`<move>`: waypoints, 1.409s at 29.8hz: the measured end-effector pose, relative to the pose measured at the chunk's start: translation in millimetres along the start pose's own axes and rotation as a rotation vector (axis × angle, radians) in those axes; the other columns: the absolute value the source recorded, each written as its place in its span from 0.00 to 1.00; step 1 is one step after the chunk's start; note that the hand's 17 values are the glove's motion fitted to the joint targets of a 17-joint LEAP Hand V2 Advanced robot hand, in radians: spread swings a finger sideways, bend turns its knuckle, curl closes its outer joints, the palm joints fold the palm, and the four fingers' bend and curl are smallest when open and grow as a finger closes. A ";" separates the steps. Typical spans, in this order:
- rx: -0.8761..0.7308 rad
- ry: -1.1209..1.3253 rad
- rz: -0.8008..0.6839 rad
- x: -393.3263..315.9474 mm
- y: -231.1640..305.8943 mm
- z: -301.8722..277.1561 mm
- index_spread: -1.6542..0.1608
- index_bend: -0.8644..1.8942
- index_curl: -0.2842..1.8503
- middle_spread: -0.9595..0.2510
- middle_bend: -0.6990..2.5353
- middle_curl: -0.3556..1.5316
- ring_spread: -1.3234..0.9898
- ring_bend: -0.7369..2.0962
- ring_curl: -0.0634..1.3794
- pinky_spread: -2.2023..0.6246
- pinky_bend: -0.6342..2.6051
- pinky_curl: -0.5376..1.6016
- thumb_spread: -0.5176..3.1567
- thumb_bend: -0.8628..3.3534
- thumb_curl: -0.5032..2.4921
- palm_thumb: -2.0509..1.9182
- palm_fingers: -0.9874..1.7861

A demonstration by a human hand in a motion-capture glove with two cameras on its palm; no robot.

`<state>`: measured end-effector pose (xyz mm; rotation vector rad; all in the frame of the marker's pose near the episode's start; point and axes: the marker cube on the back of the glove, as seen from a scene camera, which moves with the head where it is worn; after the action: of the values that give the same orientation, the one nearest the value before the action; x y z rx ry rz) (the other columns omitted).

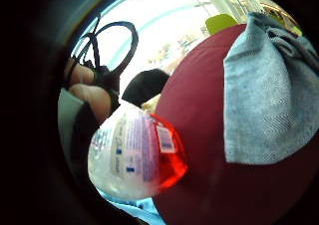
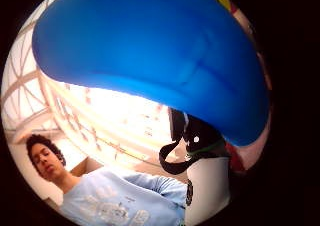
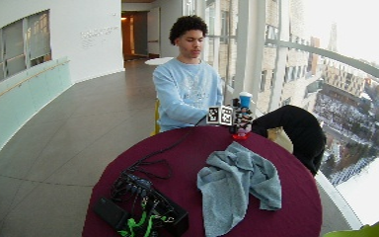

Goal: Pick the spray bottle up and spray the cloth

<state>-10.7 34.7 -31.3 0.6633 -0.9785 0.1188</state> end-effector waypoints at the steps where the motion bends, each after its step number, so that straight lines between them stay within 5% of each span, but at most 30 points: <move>1: -0.010 0.018 0.000 1.0 2.5 -5.6 0.78 0.35 0.27 0.74 0.32 0.42 0.56 0.45 0.32 0.77 0.32 0.43 0.44 0.19 0.33 0.70 0.74; 22: -0.154 0.712 0.071 51.6 133.3 -202.4 0.75 0.36 0.25 0.74 0.32 0.42 0.56 0.41 0.29 0.82 0.28 0.42 0.44 0.20 0.29 0.67 0.65; 42: -0.167 0.854 0.121 62.6 205.5 -280.8 0.75 0.35 0.25 0.74 0.32 0.42 0.56 0.40 0.29 0.84 0.26 0.41 0.45 0.20 0.28 0.68 0.67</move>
<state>151.3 346.5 7.9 0.3351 -0.1975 0.3870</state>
